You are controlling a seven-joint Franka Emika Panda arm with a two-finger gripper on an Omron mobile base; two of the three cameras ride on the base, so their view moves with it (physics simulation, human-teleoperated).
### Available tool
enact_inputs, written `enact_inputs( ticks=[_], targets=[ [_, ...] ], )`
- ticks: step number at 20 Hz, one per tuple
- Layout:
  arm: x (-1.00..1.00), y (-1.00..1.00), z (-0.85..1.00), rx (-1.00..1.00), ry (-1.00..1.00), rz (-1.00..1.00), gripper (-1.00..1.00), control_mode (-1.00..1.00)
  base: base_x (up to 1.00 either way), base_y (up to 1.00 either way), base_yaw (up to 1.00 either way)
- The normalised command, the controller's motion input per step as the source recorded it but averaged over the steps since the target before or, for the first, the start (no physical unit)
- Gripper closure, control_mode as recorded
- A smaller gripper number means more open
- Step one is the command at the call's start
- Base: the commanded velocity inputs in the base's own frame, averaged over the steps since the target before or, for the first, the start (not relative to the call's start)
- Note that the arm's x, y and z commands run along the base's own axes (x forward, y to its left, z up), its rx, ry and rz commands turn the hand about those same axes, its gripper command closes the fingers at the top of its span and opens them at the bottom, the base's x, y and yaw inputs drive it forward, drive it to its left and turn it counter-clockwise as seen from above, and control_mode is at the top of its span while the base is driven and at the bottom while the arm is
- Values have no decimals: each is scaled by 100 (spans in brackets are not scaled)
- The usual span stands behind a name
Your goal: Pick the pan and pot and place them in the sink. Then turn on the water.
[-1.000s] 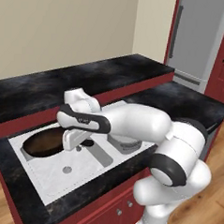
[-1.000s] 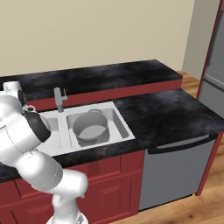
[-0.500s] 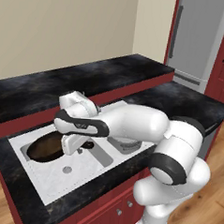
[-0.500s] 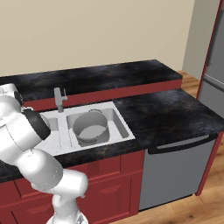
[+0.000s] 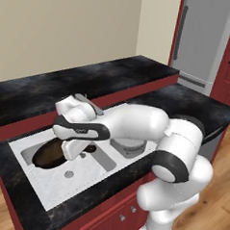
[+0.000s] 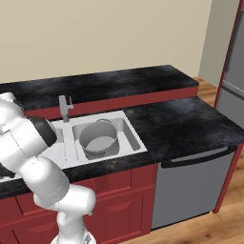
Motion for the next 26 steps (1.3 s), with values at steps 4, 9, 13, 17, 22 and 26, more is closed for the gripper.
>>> enact_inputs(
  ticks=[4, 9, 13, 17, 22, 26],
  targets=[
    [33, 0, -10, -12, 0, -3, 100, -100, 0, 0, 0],
    [27, 18, -7, -6, 0, 0, 100, -100, 0, 0, 0],
    [9, 37, -23, -4, 0, 0, 100, -100, 0, 0, 0],
    [9, 39, -30, -3, 4, 0, 100, -100, 0, 0, 0],
    [41, 11, -34, -4, 5, 0, 100, -100, 0, 0, 0],
    [53, 0, -30, -7, 9, 0, 100, -100, 0, 0, 0]
  ],
)
